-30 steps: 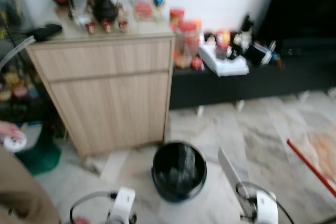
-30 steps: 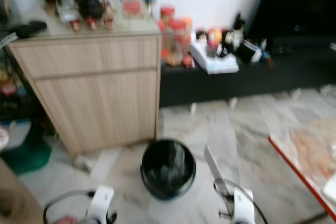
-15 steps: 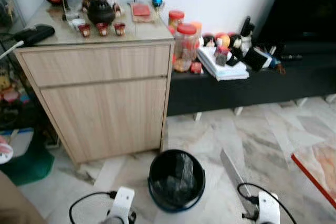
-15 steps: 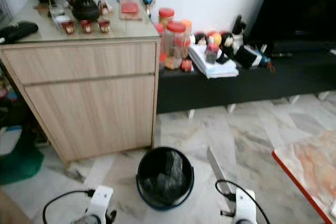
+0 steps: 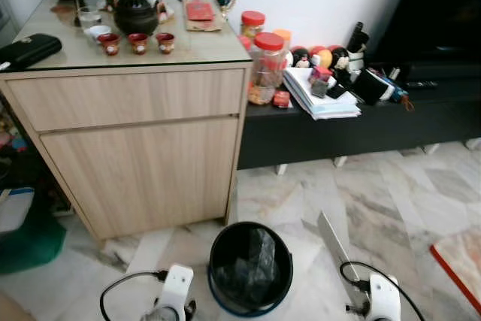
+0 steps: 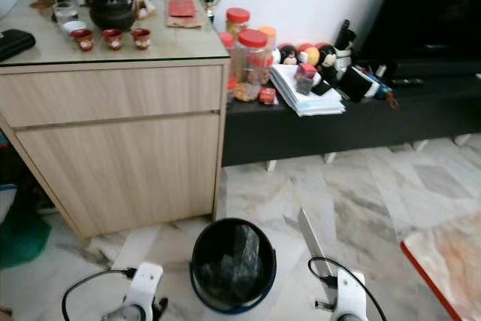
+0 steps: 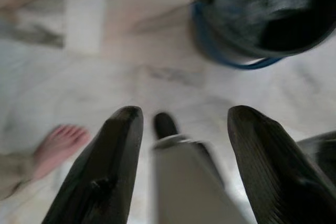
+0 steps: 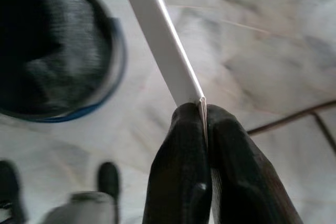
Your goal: Picking trash to rubbish bin
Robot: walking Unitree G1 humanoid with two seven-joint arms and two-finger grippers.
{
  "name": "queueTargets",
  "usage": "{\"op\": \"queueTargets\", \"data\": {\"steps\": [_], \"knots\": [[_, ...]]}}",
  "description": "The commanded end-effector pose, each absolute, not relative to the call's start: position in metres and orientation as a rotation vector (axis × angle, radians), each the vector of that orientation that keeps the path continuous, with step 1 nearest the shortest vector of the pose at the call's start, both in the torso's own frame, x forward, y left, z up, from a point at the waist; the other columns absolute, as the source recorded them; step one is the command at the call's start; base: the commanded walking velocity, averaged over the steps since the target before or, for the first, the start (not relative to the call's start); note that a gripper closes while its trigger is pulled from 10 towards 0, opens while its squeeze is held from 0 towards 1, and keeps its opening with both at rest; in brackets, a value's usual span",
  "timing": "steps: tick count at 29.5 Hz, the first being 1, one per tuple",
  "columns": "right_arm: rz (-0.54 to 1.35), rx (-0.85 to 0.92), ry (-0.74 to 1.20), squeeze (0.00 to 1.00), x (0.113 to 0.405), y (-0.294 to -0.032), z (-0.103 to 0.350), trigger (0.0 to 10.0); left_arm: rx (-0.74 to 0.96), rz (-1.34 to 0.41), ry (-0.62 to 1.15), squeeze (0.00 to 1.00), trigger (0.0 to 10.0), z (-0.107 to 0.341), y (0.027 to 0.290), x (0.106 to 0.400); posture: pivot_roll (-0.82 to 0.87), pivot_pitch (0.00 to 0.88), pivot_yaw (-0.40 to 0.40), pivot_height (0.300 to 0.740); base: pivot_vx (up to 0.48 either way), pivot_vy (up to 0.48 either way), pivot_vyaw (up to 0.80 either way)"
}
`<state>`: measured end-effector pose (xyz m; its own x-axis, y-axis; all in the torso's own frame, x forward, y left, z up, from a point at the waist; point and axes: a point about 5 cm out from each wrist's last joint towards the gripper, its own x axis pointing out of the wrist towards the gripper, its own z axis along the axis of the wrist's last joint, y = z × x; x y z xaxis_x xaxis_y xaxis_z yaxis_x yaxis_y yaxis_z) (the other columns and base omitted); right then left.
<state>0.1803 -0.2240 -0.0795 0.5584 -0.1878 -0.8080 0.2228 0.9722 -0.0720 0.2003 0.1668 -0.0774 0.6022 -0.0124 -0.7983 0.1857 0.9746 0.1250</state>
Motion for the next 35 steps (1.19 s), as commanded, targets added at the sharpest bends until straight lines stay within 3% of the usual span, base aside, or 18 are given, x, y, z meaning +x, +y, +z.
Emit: {"op": "queueTargets", "data": {"steps": [1, 13, 20, 26, 28, 30, 31, 35], "knots": [[-0.264, 0.024, 0.937, 0.0, 0.181, -0.235, -0.077, 10.0, 0.185, -0.129, 0.928, 0.0, 10.0, -0.079, 0.158, 0.198, 0.01, 0.059, -0.139, 0.74, 0.326, 0.0, 0.0], [-0.262, 0.018, 0.924, 0.0, 0.184, -0.236, -0.075, 10.0, 0.195, -0.136, 0.922, 0.0, 10.0, -0.079, 0.158, 0.199, 0.01, 0.061, -0.135, 0.74, 0.323, 0.0, 0.0], [-0.179, -0.102, 0.814, 0.0, 0.221, -0.243, -0.051, 10.0, 0.181, -0.143, 0.825, 0.0, 10.0, -0.065, 0.156, 0.222, 0.01, 0.064, -0.134, 0.74, 0.035, 0.0, 0.0], [0.058, -0.523, 0.782, 0.0, 0.252, -0.237, -0.032, 10.0, 0.22, -0.204, 0.783, 0.0, 10.0, -0.057, 0.149, 0.235, 0.0, 0.064, -0.132, 0.74, 0.0, 0.0, 0.0], [0.177, -0.639, 0.742, 0.0, 0.27, -0.22, -0.022, 10.0, 0.219, -0.233, 0.753, 0.0, 10.0, -0.052, 0.142, 0.242, 0.0, 0.062, -0.133, 0.74, 0.0, 0.0, 0.0], [0.235, -0.692, 0.723, 0.0, 0.277, -0.212, -0.019, 10.0, 0.211, -0.233, 0.745, 0.0, 10.0, -0.05, 0.14, 0.245, 0.01, 0.061, -0.135, 0.74, 0.0, 0.0, 0.0], [0.324, -0.834, 0.693, 0.0, 0.282, -0.203, -0.016, 10.0, 0.206, -0.238, 0.739, 0.0, 10.0, -0.049, 0.138, 0.247, 0.01, 0.06, -0.135, 0.74, 0.0, 0.0, 0.0], [0.455, -1.032, 0.612, 0.0, 0.291, -0.186, -0.01, 10.0, 0.204, -0.254, 0.735, 0.0, 10.0, -0.048, 0.134, 0.248, 0.01, 0.059, -0.136, 0.74, 0.0, 0.0, 0.0]]}}
